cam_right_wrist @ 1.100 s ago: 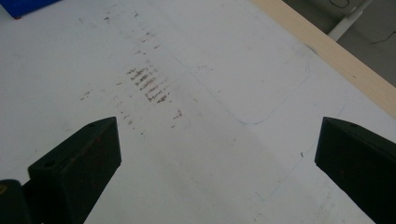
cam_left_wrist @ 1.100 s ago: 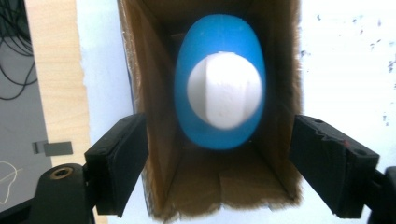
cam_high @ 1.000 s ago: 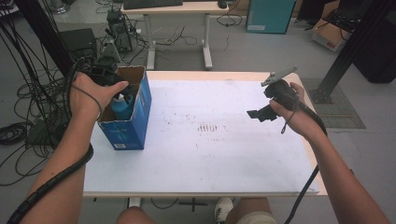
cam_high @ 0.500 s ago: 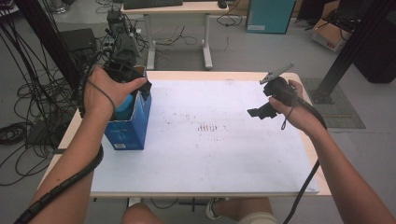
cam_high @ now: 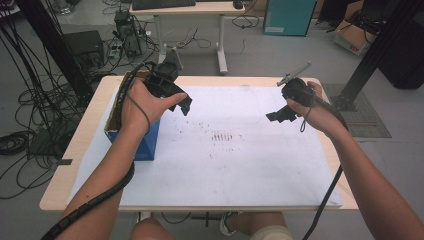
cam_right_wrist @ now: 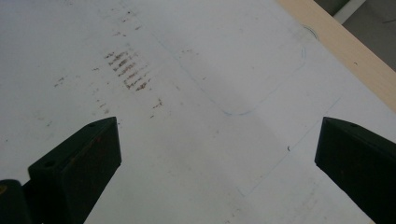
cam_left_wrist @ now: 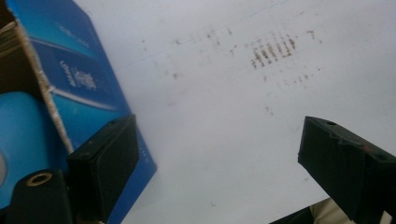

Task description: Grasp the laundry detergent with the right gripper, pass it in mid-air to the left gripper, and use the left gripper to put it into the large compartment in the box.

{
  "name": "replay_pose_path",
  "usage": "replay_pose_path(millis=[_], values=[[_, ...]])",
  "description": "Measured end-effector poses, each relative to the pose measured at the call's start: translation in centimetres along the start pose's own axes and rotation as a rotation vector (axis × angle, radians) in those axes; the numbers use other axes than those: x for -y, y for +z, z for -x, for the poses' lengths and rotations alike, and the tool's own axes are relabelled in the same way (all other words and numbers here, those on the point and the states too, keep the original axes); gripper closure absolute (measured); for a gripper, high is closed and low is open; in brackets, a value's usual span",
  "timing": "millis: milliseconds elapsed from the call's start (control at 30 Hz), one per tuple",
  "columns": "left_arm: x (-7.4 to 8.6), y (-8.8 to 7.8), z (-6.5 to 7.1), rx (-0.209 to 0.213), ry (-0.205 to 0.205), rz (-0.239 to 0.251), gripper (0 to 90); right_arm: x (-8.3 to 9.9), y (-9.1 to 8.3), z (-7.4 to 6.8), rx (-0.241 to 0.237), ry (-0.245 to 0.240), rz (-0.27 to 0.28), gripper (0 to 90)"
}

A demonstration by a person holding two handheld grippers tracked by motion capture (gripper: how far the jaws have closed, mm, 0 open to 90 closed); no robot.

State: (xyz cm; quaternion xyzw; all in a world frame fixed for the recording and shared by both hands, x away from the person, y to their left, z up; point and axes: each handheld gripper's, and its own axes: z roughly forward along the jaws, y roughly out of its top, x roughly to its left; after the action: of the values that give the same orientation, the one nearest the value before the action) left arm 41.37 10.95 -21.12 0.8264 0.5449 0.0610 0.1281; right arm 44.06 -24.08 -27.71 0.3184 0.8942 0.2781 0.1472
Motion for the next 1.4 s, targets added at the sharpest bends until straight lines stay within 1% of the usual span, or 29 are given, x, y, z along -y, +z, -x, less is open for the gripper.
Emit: replay_pose_path(millis=[67, 100, 233, 367, 567, 633, 733, 867, 1000, 1033, 1067, 1133, 1167, 1267, 1333, 1400], values=[[0.0, 0.1, 0.5, 0.007, 0.017, -0.002, 11.8, -0.1, 0.0, 0.2, 0.001, 0.001, -0.003, 0.2], [0.0, 0.2, 0.7, 0.006, 0.023, -0.001, 11.8, -0.2, 0.0, 0.3, 0.004, 0.011, -0.013, 0.2], [-0.1, 0.4, 1.6, 0.008, 0.057, -0.009, 11.5, -0.6, 0.2, 0.6, 0.007, 0.01, -0.015, 0.2], [-0.3, 0.5, 2.0, 0.017, 0.07, -0.005, 11.3, -1.0, 0.4, 0.6, 0.004, 0.004, -0.021, 0.2], [-0.1, 1.0, 2.0, 0.027, 0.066, -0.014, 11.1, -1.2, 0.7, 0.5, 0.002, 0.001, -0.032, 0.2], [0.0, 1.1, 1.9, 0.024, 0.063, -0.015, 11.1, -1.2, 0.7, 0.6, 0.002, -0.008, -0.026, 0.2], [0.0, 1.0, 1.8, 0.023, 0.063, -0.013, 11.1, -1.2, 0.6, 0.6, 0.002, 0.0, -0.03, 0.2], [0.1, 0.8, 1.9, 0.021, 0.063, -0.008, 11.1, -1.1, 0.6, 0.5, 0.005, -0.001, -0.036, 0.2], [0.1, 0.9, 2.0, 0.027, 0.062, -0.015, 11.1, -1.2, 0.6, 0.5, 0.008, -0.006, -0.034, 0.2], [0.2, 0.9, 2.0, 0.022, 0.063, -0.011, 11.1, -1.2, 0.6, 0.5, 0.008, -0.006, -0.034, 0.2], [0.2, 0.9, 1.9, 0.024, 0.065, -0.017, 11.1, -1.2, 0.6, 0.4, 0.009, -0.003, -0.034, 0.2], [0.3, 1.0, 1.9, 0.018, 0.06, -0.008, 11.1, -1.2, 0.7, 0.3, 0.008, 0.001, -0.042, 0.2], [0.3, 1.0, 1.9, 0.016, 0.06, -0.007, 11.2, -1.2, 0.8, 0.3, 0.007, -0.008, -0.042, 0.2], [0.4, 0.9, 1.8, 0.026, 0.057, -0.002, 11.2, -1.3, 0.9, 0.1, 0.008, -0.006, -0.05, 0.2], [0.5, 0.9, 1.8, 0.028, 0.053, 0.002, 11.2, -1.3, 0.9, 0.2, 0.009, -0.014, -0.045, 0.2], [0.5, 0.8, 1.8, 0.028, 0.061, 0.004, 11.1, -1.4, 1.0, 0.1, 0.009, -0.014, -0.039, 0.2]])
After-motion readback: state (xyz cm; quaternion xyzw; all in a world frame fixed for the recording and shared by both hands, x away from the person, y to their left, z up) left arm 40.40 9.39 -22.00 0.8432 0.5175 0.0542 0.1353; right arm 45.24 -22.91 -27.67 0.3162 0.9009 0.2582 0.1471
